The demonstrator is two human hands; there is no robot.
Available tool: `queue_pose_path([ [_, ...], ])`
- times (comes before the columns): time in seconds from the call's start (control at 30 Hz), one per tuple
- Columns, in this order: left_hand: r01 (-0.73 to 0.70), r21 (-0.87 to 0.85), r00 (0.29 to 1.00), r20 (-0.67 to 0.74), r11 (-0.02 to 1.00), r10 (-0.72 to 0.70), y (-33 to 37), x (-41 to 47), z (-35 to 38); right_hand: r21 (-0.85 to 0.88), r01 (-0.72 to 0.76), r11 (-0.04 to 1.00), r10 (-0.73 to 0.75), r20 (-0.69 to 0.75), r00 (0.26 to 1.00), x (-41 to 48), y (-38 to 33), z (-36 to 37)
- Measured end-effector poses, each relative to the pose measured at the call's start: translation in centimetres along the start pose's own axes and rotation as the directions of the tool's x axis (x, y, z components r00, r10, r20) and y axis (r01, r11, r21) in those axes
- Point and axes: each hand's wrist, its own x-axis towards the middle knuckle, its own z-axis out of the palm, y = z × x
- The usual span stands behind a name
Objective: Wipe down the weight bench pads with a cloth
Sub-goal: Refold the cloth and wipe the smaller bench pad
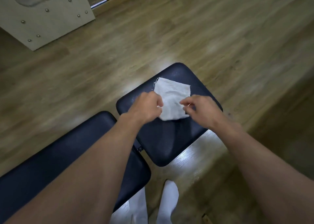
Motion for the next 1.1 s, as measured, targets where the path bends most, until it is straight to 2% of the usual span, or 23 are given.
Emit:
queue_pose_path([
  [0.07, 0.033, 0.042, 0.999, -0.037, 0.999, -0.031, -0.6, 1.2, 0.9, 0.014, -0.058, 0.998, 0.058, -0.052, 0.997, 1.1, 1.1, 1.2],
  [0.2, -0.030, 0.066, 0.975, -0.219, 0.997, 0.044, 0.1, 5.1, 1.6, 0.016, -0.088, 0.996, 0.090, -0.159, 0.983, 5.6, 2.7, 2.1],
  [0.27, -0.080, 0.086, 0.976, -0.194, 0.993, 0.095, 0.4, 7.2, 2.0, 0.034, -0.093, 0.995, 0.097, -0.116, 0.988, 7.8, 3.0, 2.4],
  [0.33, -0.093, 0.169, 0.990, -0.092, 0.981, 0.110, 0.6, 9.0, 2.3, -0.032, -0.118, 0.992, 0.116, -0.074, 0.991, 9.3, 3.2, 2.7],
  [0.4, -0.069, 0.248, 0.995, -0.059, 0.966, 0.086, 0.6, 10.3, 2.4, -0.084, -0.141, 0.986, 0.128, -0.142, 0.981, 10.1, 3.2, 2.6],
  [0.47, -0.045, 0.263, 0.985, -0.151, 0.964, 0.087, 0.5, 10.8, 1.9, -0.033, -0.136, 0.990, 0.123, -0.260, 0.958, 10.1, 2.7, 2.1],
  [0.57, -0.071, 0.160, 0.927, -0.354, 0.985, 0.124, -0.1, 9.4, 0.6, 0.037, -0.017, 0.999, 0.030, -0.414, 0.910, 7.9, 1.2, 1.0],
  [0.63, -0.185, 0.101, 0.891, -0.403, 0.977, 0.210, -0.9, 6.9, 0.3, 0.032, 0.049, 0.998, -0.034, -0.370, 0.929, 4.9, 0.5, 1.2],
  [0.7, -0.301, 0.151, 0.898, -0.287, 0.942, 0.333, -1.7, 3.5, 0.9, 0.061, 0.073, 0.995, -0.056, -0.252, 0.966, 1.6, 0.4, 2.3],
  [0.77, -0.361, 0.203, 0.922, -0.067, 0.910, 0.381, -2.1, 0.4, 2.2, 0.113, 0.072, 0.991, -0.046, -0.219, 0.975, -0.6, 0.8, 3.5],
  [0.8, -0.360, 0.192, 0.930, -0.006, 0.913, 0.368, -2.5, -0.7, 2.7, 0.126, 0.077, 0.989, -0.047, -0.226, 0.973, -1.0, 1.0, 4.1],
  [0.83, -0.314, 0.151, 0.948, -0.007, 0.937, 0.319, -3.1, -1.7, 2.8, 0.122, 0.093, 0.988, -0.065, -0.215, 0.975, -0.9, 1.1, 4.5],
  [0.9, -0.128, 0.030, 0.980, -0.148, 0.991, 0.131, -4.7, -3.0, 2.3, 0.053, 0.161, 0.986, -0.156, -0.085, 0.984, -0.2, 1.1, 5.4],
  [0.97, 0.077, 0.036, 0.965, -0.255, 0.996, -0.065, -6.8, -3.9, 1.6, -0.066, 0.223, 0.973, -0.217, 0.090, 0.972, 0.6, 1.0, 7.0],
  [1.03, 0.247, 0.165, 0.963, -0.148, 0.955, -0.223, -8.3, -4.8, 1.0, -0.156, 0.221, 0.963, -0.204, 0.116, 0.972, 0.5, 0.7, 8.6],
  [1.1, 0.314, 0.275, 0.944, 0.009, 0.908, -0.330, -9.4, -5.5, 0.9, -0.229, 0.174, 0.958, -0.171, 0.032, 0.985, -0.1, 0.0, 9.9],
])
